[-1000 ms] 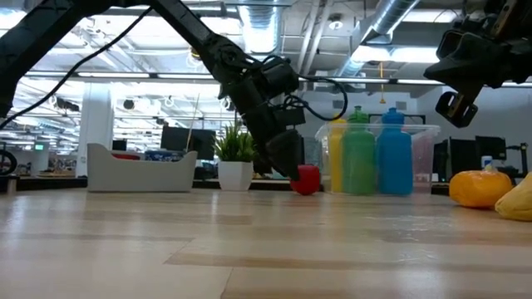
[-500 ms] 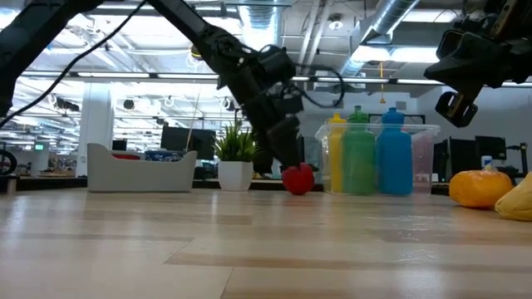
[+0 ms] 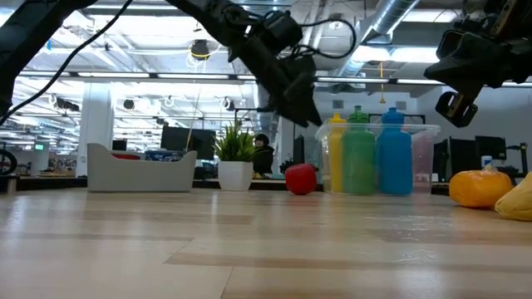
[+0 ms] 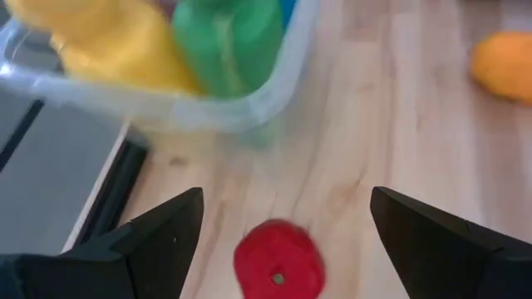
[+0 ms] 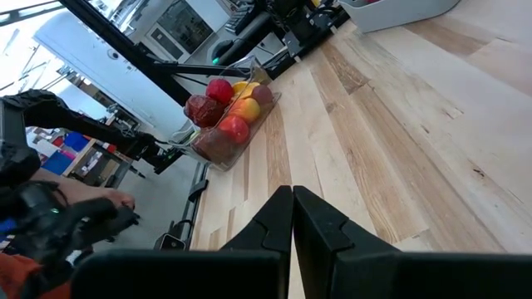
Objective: Pick & Place Food Item
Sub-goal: Put the red apple into the bottom transparent bin
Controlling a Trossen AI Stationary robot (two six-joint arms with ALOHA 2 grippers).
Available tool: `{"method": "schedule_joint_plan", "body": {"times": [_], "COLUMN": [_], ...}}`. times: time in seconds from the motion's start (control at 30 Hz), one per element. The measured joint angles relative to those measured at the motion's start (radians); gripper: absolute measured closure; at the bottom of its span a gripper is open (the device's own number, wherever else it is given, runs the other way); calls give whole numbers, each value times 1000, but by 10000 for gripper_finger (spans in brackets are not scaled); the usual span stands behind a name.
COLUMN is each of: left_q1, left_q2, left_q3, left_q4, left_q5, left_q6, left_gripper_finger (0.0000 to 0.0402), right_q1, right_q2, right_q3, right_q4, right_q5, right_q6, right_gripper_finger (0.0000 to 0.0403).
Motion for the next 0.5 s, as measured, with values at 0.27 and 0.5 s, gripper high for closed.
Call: {"method": "schedule_joint_plan", "body": {"times": [0.27,0.5], "left_q1": [-1,2], "left_q2": [102,111], "left_q3": [10,13], "left_q4": [-66,-4], "left_q5": [-51,-6], "left_q6": [0,-7], "left_gripper_finger": [64,64], "right_q1": [0,0], "right_q2": [0,0], "right_q3": [0,0], "right_q4": [0,0], "right_q5": [0,0], "right_q6": [0,0], "right_gripper_finger": [397,397]}}
